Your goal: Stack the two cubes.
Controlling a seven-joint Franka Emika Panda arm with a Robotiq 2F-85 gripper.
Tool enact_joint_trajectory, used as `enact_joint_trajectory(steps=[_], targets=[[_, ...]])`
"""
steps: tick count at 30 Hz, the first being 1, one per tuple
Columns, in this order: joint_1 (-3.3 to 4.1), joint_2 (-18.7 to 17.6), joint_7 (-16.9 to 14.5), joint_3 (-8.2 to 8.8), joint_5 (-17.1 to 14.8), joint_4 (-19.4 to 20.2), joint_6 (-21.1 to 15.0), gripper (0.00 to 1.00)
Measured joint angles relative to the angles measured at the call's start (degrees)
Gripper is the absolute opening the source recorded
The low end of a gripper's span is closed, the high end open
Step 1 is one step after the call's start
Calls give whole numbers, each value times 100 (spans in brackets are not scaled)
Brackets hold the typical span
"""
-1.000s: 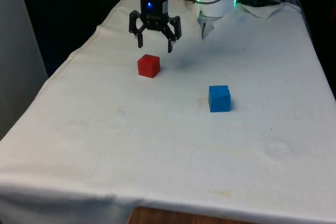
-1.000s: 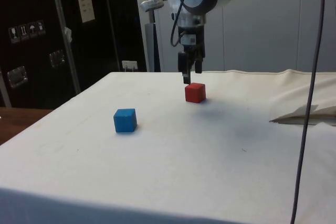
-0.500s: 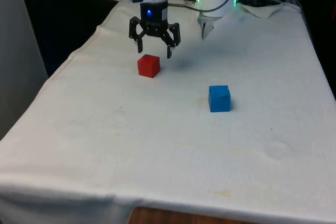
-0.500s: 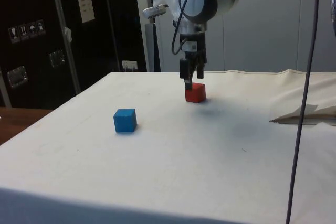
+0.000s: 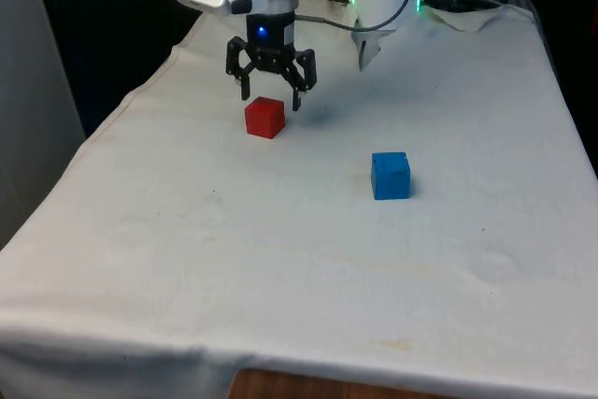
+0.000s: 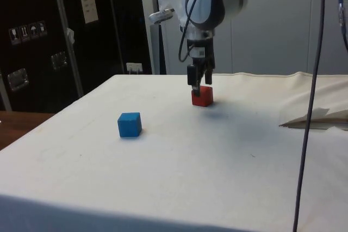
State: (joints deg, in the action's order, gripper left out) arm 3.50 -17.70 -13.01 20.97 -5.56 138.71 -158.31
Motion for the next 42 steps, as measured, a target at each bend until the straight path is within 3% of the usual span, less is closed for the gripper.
enact_joint_trajectory(steps=[12,27,42], targets=[[-6,-166,-52,-6,-109,-63,-57,100],[-46,-298,-733,0,-871,-138,-74,100],[-46,-355,-762,-6,-905,-166,-74,100]])
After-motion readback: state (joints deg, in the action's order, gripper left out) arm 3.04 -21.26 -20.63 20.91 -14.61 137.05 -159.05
